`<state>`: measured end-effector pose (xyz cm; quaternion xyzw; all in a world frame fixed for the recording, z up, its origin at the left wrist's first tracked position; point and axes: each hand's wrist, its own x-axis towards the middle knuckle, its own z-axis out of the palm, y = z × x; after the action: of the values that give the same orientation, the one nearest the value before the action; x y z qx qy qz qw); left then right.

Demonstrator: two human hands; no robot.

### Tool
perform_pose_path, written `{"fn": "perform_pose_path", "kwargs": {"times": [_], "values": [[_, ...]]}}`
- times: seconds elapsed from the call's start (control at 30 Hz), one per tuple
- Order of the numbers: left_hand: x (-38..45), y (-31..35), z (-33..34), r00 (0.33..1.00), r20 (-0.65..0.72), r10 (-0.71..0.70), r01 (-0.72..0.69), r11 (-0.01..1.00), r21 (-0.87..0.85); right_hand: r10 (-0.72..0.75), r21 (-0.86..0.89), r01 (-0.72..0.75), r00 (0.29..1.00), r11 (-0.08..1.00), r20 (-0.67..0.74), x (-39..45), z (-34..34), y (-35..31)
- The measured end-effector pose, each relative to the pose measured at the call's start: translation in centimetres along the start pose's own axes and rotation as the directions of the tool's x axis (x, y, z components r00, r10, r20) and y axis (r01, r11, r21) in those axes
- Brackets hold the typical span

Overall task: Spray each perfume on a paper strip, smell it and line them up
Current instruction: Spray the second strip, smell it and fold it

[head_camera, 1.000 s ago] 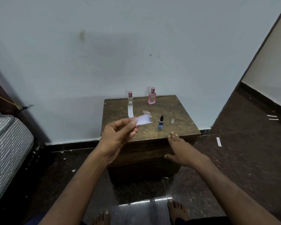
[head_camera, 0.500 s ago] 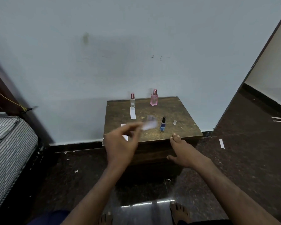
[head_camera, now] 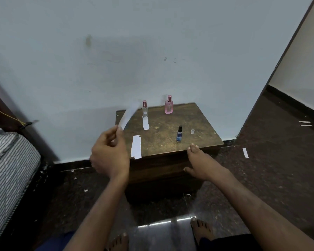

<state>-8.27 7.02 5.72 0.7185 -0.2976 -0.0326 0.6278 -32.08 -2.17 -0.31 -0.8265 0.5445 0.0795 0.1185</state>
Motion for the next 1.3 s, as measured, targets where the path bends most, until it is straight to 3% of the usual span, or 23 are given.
{"fn": "perform_pose_path", "kwargs": {"times": [0.03, 0.13, 0.17, 0.23, 0.27, 0.3, 0.33, 0.4, 0.43, 0.5, 0.57, 0.63, 0.7, 0.73, 0.8, 0.87, 0.93, 0.97, 1.1, 1.17, 1.2, 1.23, 1.3], "values": [[-0.6, 0.3, 0.0, 0.990, 0.056, 0.133, -0.133, 0.991, -0.006, 0.003, -0.007, -0.003, 1.000, 1.000, -0.005, 0.0, 0.0, 0.1], [-4.8, 1.7, 0.0, 0.766, 0.361, 0.532, -0.534, 0.839, -0.104, 0.012, 0.011, -0.012, 1.000, 1.000, -0.006, 0.0, 0.0, -0.2], [-3.9, 1.5, 0.4, 0.813, 0.340, 0.472, -0.490, 0.871, -0.037, 0.014, 0.011, -0.014, 1.000, 1.000, -0.012, 0.1, 0.0, -0.3], [-1.1, 0.4, 0.3, 0.989, 0.123, 0.077, -0.079, 0.997, 0.014, 0.006, -0.010, -0.007, 1.000, 1.000, -0.019, 0.0, -0.1, -0.4], [-0.5, -0.3, 0.4, 0.998, 0.044, -0.038, 0.037, 0.999, 0.033, 0.010, -0.010, -0.010, 1.000, 1.000, -0.013, -0.1, -0.1, -0.4], [-0.5, -0.5, 0.3, 0.997, 0.074, 0.034, -0.036, 0.999, 0.024, 0.014, -0.009, -0.014, 1.000, 1.000, -0.013, -0.2, -0.1, -0.4], [-1.7, 0.2, 0.1, 0.949, 0.233, 0.214, -0.208, 0.977, -0.054, 0.022, 0.000, -0.022, 1.000, 1.000, -0.014, -0.2, -0.1, -0.5], [-5.4, 1.1, -0.3, 0.693, 0.474, 0.543, -0.513, 0.833, -0.205, 0.050, 0.053, -0.049, 0.998, 0.997, -0.027, -0.2, 0.0, -0.3], [-5.3, 0.8, -0.3, 0.678, 0.467, 0.568, -0.566, 0.809, -0.161, 0.056, 0.061, -0.054, 0.998, 0.997, -0.029, 0.0, 0.1, -0.4], [-3.4, 0.8, 0.1, 0.916, 0.309, 0.255, -0.266, 0.964, -0.009, 0.039, 0.040, -0.038, 0.999, 0.998, -0.037, 0.0, 0.1, -0.7], [-2.4, -0.2, 0.0, 0.969, 0.234, 0.083, -0.106, 0.990, 0.088, 0.042, 0.023, -0.041, 0.999, 0.999, -0.035, 0.1, 0.0, -0.7], [-3.7, 0.7, -0.4, 0.764, 0.546, 0.343, -0.269, 0.939, -0.213, 0.046, 0.038, -0.045, 0.998, 0.998, -0.038, 0.5, 0.3, -0.6], [-5.1, 2.8, -1.1, 0.432, 0.743, 0.512, -0.094, 0.845, -0.527, 0.060, 0.085, -0.058, 0.998, 0.995, -0.025, 0.8, 0.4, -0.5], [-4.4, 3.6, -1.2, 0.414, 0.765, 0.494, 0.045, 0.828, -0.559, 0.070, 0.091, -0.067, 0.997, 0.994, -0.033, 0.8, 0.5, -0.4], [-2.4, 2.7, -0.5, 0.623, 0.741, 0.250, 0.223, 0.851, -0.475, 0.045, 0.054, -0.043, 0.998, 0.998, -0.042, 0.5, 0.4, -0.3], [-0.5, 0.9, 0.2, 0.708, 0.694, -0.128, 0.298, 0.946, -0.130, 0.043, 0.045, -0.041, 0.998, 0.998, -0.044, -0.1, 0.2, -0.5], [0.3, -0.6, 0.4, 0.656, 0.687, -0.313, 0.294, 0.944, 0.150, 0.042, 0.039, -0.040, 0.997, 0.998, -0.057, -0.3, 0.1, -0.7], [0.4, -0.6, 0.6, 0.626, 0.720, -0.299, 0.327, 0.939, 0.106, 0.039, 0.049, -0.036, 0.997, 0.998, -0.062, -0.4, 0.0, -0.7], [1.1, 1.5, -0.1, 0.564, 0.823, 0.067, 0.567, 0.693, -0.445, 0.023, 0.015, -0.023, 0.999, 1.000, -0.029, -0.3, -0.2, -0.6], [1.8, 0.1, 0.1, 0.529, 0.849, 0.001, 0.489, 0.817, -0.305, 0.019, 0.000, -0.019, 0.999, 1.000, -0.041, -0.3, -0.4, -0.8], [2.0, -0.8, 0.3, 0.563, 0.821, -0.093, 0.262, 0.962, -0.071, 0.022, -0.009, -0.022, 0.999, 1.000, -0.033, -0.3, -0.4, -0.8], [2.1, -1.5, 0.1, 0.578, 0.797, -0.175, 0.097, 0.985, 0.146, 0.023, -0.013, -0.024, 0.999, 1.000, -0.025, -0.2, -0.3, -0.9], [2.0, -1.8, 0.1, 0.518, 0.834, -0.191, 0.222, 0.971, 0.085, 0.021, -0.008, -0.021, 1.000, 1.000, -0.020, -0.2, -0.3, -1.0]]}}
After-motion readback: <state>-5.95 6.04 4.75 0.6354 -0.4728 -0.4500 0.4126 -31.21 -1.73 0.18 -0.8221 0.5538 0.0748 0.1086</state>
